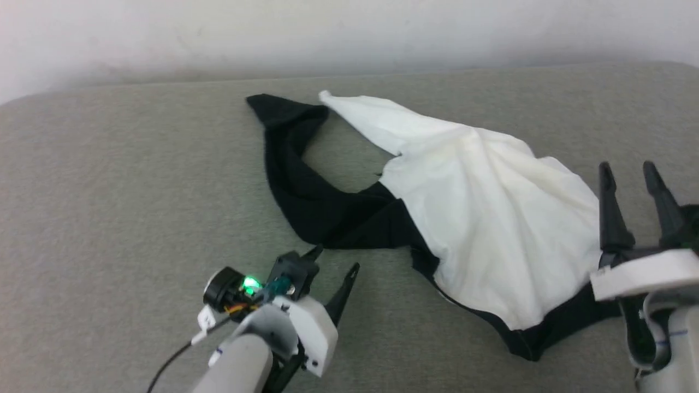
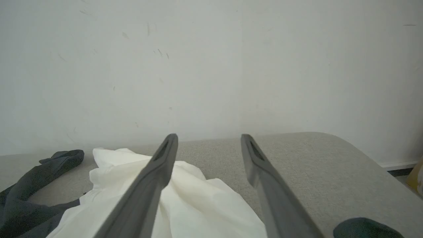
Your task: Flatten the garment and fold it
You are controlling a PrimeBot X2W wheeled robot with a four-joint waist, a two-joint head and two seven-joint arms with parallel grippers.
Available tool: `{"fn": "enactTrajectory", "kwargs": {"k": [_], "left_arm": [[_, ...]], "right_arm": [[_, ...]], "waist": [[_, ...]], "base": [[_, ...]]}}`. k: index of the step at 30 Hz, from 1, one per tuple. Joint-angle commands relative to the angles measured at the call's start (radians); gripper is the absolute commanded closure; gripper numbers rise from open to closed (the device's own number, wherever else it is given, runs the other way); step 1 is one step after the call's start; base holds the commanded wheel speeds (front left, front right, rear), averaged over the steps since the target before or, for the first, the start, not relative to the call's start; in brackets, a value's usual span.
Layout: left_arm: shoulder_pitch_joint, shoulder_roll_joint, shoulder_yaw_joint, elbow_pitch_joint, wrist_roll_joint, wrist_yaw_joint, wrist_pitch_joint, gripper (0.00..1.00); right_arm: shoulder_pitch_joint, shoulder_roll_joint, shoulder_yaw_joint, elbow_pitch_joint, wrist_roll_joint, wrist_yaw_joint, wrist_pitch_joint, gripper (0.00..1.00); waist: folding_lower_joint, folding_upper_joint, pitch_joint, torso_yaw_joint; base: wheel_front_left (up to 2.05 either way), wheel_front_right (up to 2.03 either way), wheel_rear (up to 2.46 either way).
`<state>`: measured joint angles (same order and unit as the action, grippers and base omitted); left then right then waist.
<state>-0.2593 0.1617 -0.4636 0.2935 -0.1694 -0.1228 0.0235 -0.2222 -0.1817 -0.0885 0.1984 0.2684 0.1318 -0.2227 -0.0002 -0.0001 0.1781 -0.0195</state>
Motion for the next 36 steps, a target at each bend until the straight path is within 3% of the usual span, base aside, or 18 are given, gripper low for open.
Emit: {"fn": "enactTrajectory", "kwargs": {"k": [1, 7, 16, 18, 20, 24, 31, 36], "left_arm": [[-0.022, 0.006, -0.004, 0.008, -0.004, -0.005, 0.009, 0.0], [-0.154, 0.034, -0.08, 0.089, -0.024, -0.007, 0.126, 0.0], [-0.254, 0.087, -0.186, 0.21, -0.05, -0.008, 0.258, 0.0], [-0.253, 0.096, -0.239, 0.223, -0.083, -0.008, 0.302, 1.0], [-0.252, 0.111, -0.283, 0.22, -0.12, -0.008, 0.325, 1.0], [-0.244, 0.142, -0.292, 0.191, -0.129, -0.003, 0.267, 1.0], [-0.146, 0.2, -0.251, 0.064, -0.133, 0.077, 0.153, 1.0], [-0.035, 0.302, -0.208, -0.099, -0.148, 0.134, 0.156, 1.0]], "right_arm": [[0.011, 0.015, -0.006, -0.017, -0.007, -0.001, 0.004, 0.0], [0.098, 0.095, -0.061, -0.135, -0.022, -0.001, 0.062, 0.0], [0.113, 0.126, -0.081, -0.165, -0.023, -0.001, 0.074, 0.0], [0.115, 0.128, -0.087, -0.163, -0.026, -0.001, 0.072, 0.0], [0.115, 0.129, -0.096, -0.158, -0.029, -0.001, 0.072, 0.0], [0.116, 0.13, -0.11, -0.145, -0.036, -0.001, 0.081, 0.0], [0.143, 0.131, -0.118, -0.119, -0.039, -0.001, 0.098, 0.0], [0.166, 0.131, -0.109, -0.103, -0.036, -0.001, 0.107, 0.0]], "waist": [[0.0002, 0.0001, 0.029, -0.074], [0.0002, 0.0001, 0.085, -0.131], [0.0002, 0.0001, 0.122, -0.161], [0.0002, 0.0001, 0.121, -0.157], [0.0002, 0.0001, 0.115, -0.148], [0.0002, 0.0001, 0.082, -0.117], [0.0002, 0.0001, -0.012, -0.034], [0.0002, 0.0001, -0.059, 0.026]], "base": [[0.0, 0.0, 0.0], [0.0, 0.0, 0.0], [0.0, 0.0, 0.0], [0.0, 0.0, 0.0], [0.0, 0.0, 0.0], [0.0, 0.0, 0.0], [0.0, 0.0, 0.0], [0.0, 0.0, 0.0]]}}
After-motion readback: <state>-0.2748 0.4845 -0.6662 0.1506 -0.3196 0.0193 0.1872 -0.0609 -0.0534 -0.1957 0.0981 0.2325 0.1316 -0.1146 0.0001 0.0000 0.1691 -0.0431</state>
